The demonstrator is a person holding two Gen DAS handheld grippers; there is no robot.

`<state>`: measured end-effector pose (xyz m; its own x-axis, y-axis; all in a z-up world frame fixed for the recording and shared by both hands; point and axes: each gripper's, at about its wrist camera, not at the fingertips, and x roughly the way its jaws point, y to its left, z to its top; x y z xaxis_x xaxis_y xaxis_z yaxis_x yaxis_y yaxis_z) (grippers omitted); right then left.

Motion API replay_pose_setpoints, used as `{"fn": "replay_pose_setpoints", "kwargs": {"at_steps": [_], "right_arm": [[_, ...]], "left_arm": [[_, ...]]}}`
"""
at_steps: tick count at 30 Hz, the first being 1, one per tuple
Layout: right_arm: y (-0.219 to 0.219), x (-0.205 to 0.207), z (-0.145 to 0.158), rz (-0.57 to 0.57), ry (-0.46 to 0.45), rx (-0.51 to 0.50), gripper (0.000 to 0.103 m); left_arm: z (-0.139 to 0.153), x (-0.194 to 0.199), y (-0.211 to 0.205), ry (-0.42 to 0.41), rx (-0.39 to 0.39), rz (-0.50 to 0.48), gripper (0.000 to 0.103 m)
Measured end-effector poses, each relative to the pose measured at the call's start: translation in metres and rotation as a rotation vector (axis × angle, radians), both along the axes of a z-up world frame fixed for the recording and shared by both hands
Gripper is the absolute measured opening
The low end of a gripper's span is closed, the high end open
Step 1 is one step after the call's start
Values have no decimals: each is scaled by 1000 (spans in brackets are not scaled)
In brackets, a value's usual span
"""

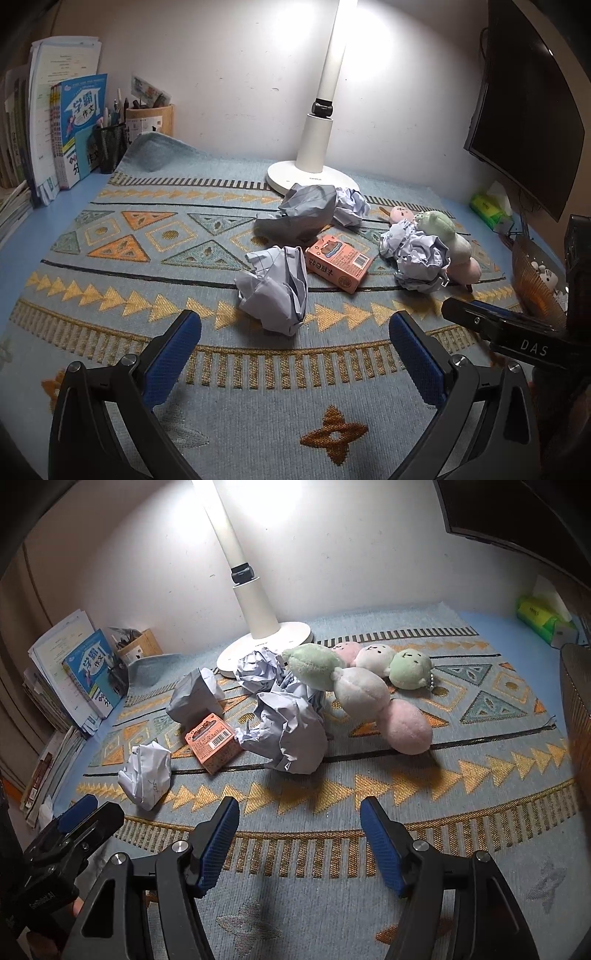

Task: Organize objects
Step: 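Move both grippers back over the rug toward the paper balls, then grasp a paper ball with left while right grasps another paper ball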

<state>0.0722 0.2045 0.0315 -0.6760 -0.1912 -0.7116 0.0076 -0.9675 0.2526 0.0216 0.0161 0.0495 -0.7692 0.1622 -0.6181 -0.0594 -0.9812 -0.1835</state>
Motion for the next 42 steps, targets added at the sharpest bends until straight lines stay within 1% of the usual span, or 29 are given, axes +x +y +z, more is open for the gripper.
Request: {"fn": "replay_pose_setpoints", "kwargs": {"at_steps": [7,10,11,13,14,16,19,22,23,24,25,27,28,29,30,32,35,38,39,41,42], "right_arm": [[-2,0,0,-15,5,29,66],[-2,2,4,-1,11,24,66],[-1,1,6,-11,-2,14,66],[5,-3,13,-16,-14,-77,66],[5,-7,18,-16,-18,-99,66],[-1,-20,25,-10,-30,-67,66],[-13,-37,25,7,-30,-19,66],[-19,-54,17,-7,-48,7,66],[-19,-58,13,-13,-51,3,63],[-18,-62,9,-14,-54,-2,60],[-17,-65,6,-18,-59,-3,53],[-15,-65,3,-16,-45,-6,50],[-15,-62,3,-9,-27,-6,46],[-15,-59,4,-3,-17,-1,46],[-16,-55,5,4,-13,2,45],[-17,-45,8,23,-8,-10,45],[-19,-21,16,59,18,-28,45],[-21,6,23,119,48,-42,45],[-21,14,23,142,53,-53,45],[-20,26,21,137,48,-22,46],[-21,29,18,132,42,4,46]], "left_arm": [[-4,-6,-5,-42,15,37,102],[-4,-7,-5,-51,3,51,102],[-4,-9,-5,-64,-9,63,102],[-3,-15,-5,-77,-45,98,102],[-1,-18,-5,-73,-58,101,102],[2,-27,-6,-60,-66,86,102],[-1,-47,-6,-86,-81,60,102],[-10,-57,-7,-108,-54,46,101],[-14,-59,-7,-125,-41,29,101],[-17,-61,-5,-143,-35,9,95],[-17,-61,-4,-141,-30,-9,85],[-15,-59,-2,-124,-32,-21,79],[-15,-59,-2,-123,-28,-28,65],[-16,-59,-2,-128,-20,-38,57],[-17,-60,-2,-138,-15,-41,46],[-16,-59,-4,-133,1,-40,44],[-11,-51,-7,-99,31,-56,44],[-6,-42,-3,-77,28,-61,44],[-5,-37,-1,-80,42,-74,44],[-4,-25,8,-78,74,-114,44],[-4,-18,16,-67,65,-128,44]]}}
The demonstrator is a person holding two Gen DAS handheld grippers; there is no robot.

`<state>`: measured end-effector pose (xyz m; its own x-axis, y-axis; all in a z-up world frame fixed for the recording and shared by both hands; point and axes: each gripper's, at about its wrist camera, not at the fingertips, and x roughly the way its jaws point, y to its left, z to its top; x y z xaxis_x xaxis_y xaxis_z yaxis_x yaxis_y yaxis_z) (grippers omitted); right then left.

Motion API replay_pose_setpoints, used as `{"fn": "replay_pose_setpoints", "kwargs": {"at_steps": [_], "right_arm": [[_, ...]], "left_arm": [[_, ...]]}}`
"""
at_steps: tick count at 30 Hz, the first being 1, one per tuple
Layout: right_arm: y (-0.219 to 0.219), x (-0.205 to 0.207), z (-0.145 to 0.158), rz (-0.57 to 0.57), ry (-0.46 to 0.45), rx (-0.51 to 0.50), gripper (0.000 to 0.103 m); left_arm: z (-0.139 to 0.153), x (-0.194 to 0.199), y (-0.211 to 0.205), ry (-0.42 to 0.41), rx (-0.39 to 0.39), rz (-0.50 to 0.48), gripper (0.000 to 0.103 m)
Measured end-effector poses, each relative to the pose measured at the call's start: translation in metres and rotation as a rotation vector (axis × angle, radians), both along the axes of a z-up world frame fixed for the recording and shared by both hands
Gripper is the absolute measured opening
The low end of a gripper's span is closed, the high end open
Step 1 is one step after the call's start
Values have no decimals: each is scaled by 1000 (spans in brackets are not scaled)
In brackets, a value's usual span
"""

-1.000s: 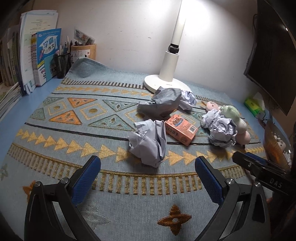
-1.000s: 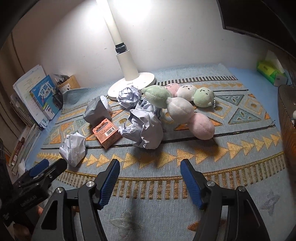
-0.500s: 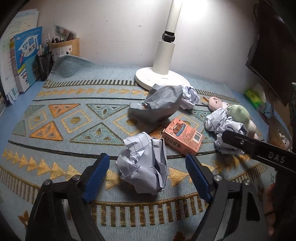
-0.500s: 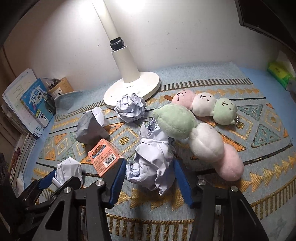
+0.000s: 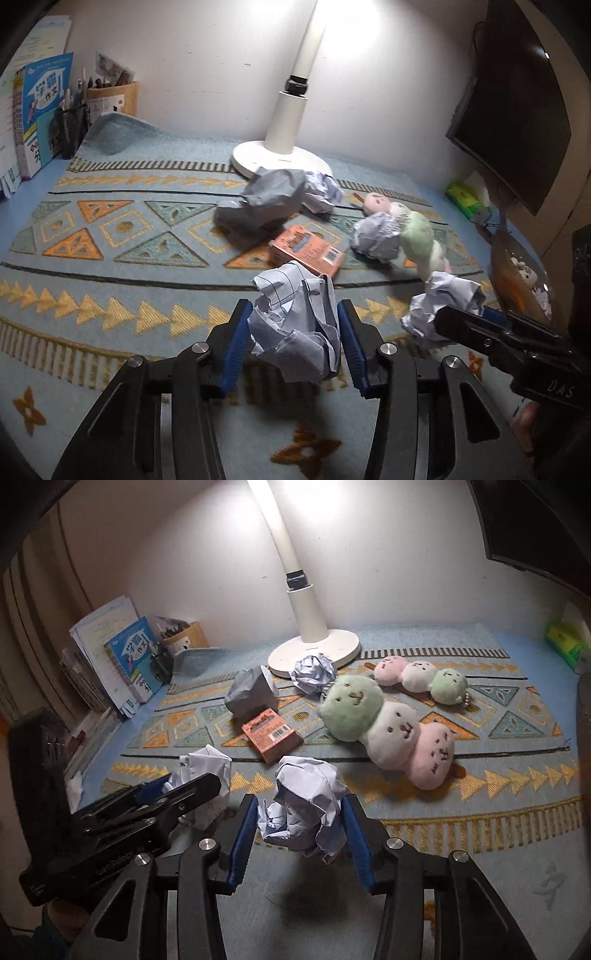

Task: Organize objects
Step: 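Grasp a paper ball with left while right grasps another paper ball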

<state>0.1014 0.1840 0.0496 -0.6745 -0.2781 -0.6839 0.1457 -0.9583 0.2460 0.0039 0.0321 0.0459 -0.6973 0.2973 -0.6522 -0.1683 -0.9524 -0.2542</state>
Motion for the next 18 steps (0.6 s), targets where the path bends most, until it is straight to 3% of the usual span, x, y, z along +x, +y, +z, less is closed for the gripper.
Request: {"fn": "replay_pose_setpoints", "kwargs": {"at_steps": [4,11,15,18], "right_arm": [[9,10,-9,-29,-14,15,46],[26,6,-16,-46,-35,-60,46],[22,2,-20,-33,-60,-48,58],[22,2,-20,-33,-53,-42,60]], "left_arm": [[6,18,27,53,-82,-43,44],[2,24,33,58,-94,-33,44],[1,23,32,53,-86,-34,44],[-1,21,31,42,-73,-40,44]]}}
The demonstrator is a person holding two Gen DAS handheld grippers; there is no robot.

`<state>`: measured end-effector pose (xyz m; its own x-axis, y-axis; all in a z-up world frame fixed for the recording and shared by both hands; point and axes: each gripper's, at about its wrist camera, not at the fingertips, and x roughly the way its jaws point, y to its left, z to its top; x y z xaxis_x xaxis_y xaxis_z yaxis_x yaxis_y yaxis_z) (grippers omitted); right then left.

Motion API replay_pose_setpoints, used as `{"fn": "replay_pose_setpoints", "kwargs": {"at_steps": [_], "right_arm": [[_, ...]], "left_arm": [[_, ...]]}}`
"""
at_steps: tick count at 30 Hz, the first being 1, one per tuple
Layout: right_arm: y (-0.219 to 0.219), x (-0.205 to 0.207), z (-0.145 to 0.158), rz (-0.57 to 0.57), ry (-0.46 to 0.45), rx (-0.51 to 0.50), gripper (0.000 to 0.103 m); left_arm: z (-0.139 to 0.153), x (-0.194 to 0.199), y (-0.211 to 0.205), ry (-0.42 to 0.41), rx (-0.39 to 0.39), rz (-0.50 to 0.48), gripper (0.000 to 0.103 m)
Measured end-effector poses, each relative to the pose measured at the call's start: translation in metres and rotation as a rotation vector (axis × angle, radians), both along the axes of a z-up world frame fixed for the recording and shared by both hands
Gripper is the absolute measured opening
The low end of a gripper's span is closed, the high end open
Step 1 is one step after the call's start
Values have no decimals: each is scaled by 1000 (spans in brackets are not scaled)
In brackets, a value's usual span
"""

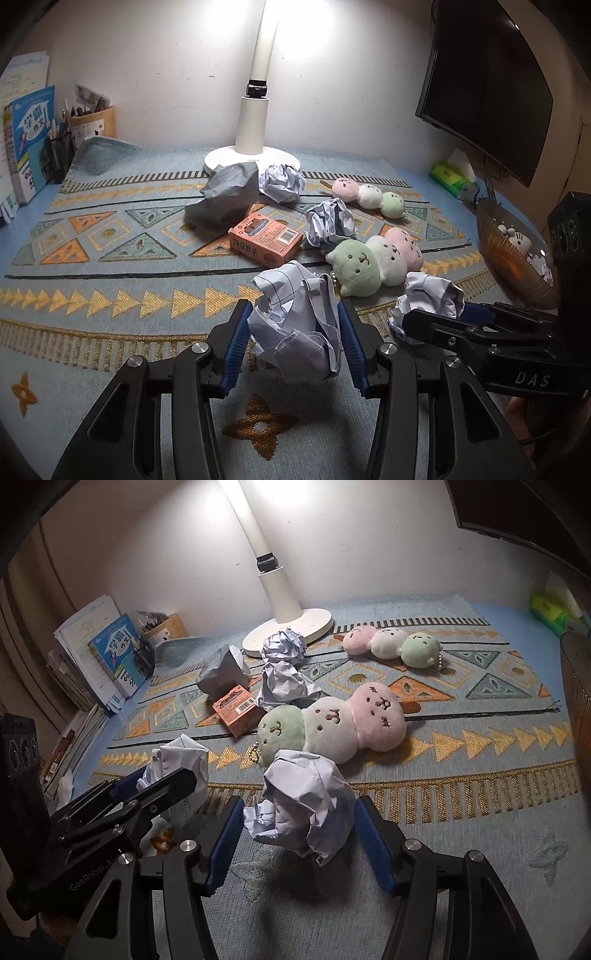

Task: Organize objects
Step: 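Carry both paper balls with left and right grippers to the glass bowl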

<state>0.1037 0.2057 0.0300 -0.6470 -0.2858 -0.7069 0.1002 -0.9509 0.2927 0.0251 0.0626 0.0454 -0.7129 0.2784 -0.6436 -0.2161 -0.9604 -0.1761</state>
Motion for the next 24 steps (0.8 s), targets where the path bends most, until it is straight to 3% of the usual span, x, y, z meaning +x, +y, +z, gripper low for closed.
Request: {"fn": "replay_pose_setpoints", "kwargs": {"at_steps": [6,7,9,18,21,24], "right_arm": [[3,1,-2,-10,-5,-14,64],[2,2,-1,-9,5,-10,63],[-1,5,1,-4,29,4,50],[-7,16,12,-33,79,67,46],[-7,25,27,-46,104,100,46],[2,40,54,-88,163,146,46]], "left_arm": [[-1,0,1,-3,4,-10,44],[-1,0,1,-1,1,-12,45],[-1,1,2,4,-2,-14,45],[2,4,3,16,3,-11,45],[8,9,6,36,15,-10,45],[24,14,18,48,79,-41,45]]}}
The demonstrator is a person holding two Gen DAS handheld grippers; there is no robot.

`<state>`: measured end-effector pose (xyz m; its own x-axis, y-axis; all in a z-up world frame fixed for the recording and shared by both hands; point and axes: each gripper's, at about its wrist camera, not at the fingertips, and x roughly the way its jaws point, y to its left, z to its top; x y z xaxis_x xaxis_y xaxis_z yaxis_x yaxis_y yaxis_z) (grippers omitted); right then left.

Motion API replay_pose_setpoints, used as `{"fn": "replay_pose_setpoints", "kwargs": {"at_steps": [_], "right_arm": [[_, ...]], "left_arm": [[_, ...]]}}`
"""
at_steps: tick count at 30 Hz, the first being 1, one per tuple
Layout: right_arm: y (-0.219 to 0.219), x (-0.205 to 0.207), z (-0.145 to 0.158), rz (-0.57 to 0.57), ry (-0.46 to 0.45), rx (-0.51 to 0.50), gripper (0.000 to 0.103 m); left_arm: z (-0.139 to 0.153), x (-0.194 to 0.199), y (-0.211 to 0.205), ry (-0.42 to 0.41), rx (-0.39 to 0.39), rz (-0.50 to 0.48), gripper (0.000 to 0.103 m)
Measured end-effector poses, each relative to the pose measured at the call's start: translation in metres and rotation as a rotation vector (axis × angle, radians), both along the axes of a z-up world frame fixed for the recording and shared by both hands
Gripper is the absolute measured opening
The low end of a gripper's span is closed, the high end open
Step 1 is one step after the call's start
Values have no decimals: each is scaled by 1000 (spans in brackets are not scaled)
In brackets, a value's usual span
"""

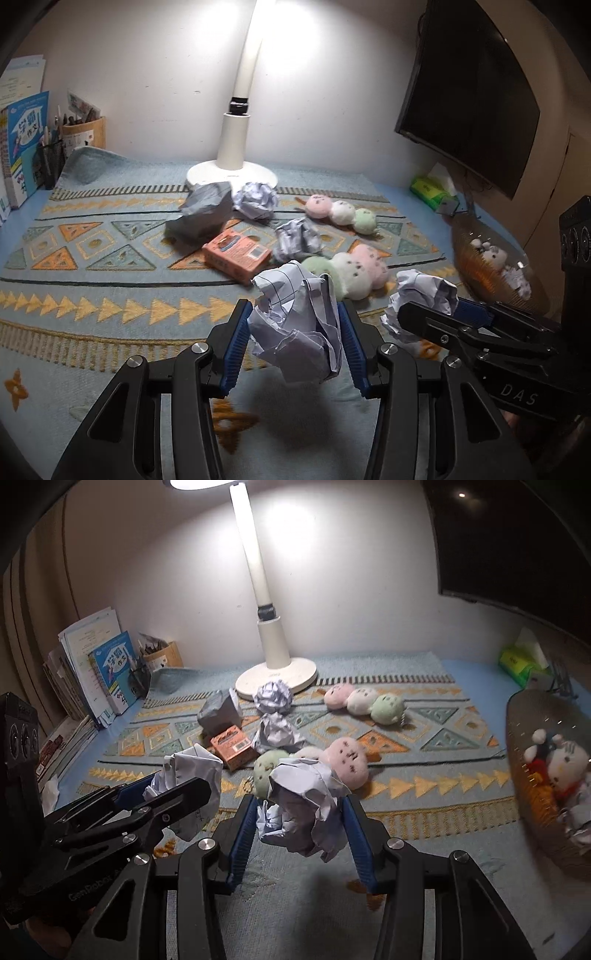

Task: Organize objects
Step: 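Carry both paper balls with left and right grippers to the glass bowl, then open the left gripper over the bowl while the right gripper opens too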

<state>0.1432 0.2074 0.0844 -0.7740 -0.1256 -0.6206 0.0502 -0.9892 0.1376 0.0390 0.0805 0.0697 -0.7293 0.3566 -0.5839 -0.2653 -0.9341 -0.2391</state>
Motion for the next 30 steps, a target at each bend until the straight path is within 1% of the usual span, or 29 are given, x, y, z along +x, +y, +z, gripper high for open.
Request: {"fn": "replay_pose_setpoints", "kwargs": {"at_steps": [1,4,7,9,11,14,17,19,22,23,24,25,27,30], "right_arm": [[7,6,11,-25,22,9,46],[35,25,43,-131,86,46,46],[73,46,76,-241,152,66,46],[104,60,94,-322,190,61,46],[135,72,106,-401,207,45,46],[177,84,112,-494,207,22,46],[208,85,107,-563,171,23,46],[223,82,101,-587,142,10,46],[237,79,92,-604,125,-24,48],[242,77,89,-614,116,-35,52],[247,74,85,-620,99,-49,55],[251,74,82,-629,92,-68,60],[255,75,76,-626,91,-99,60],[255,76,70,-631,79,-117,60]], "left_arm": [[9,2,8,18,8,-15,45],[39,5,37,93,-8,-66,44],[69,1,76,153,-17,-159,44],[83,-4,108,174,-21,-228,44],[92,-11,139,162,6,-304,44],[94,-22,182,129,39,-372,45],[87,-28,215,88,78,-424,45],[81,-31,234,61,95,-461,45],[71,-35,258,48,87,-483,44],[69,-36,263,45,86,-484,46],[65,-38,268,45,82,-476,54],[63,-38,271,46,76,-460,72],[59,-39,271,56,76,-431,91],[55,-39,264,48,65,-442,91]]}}
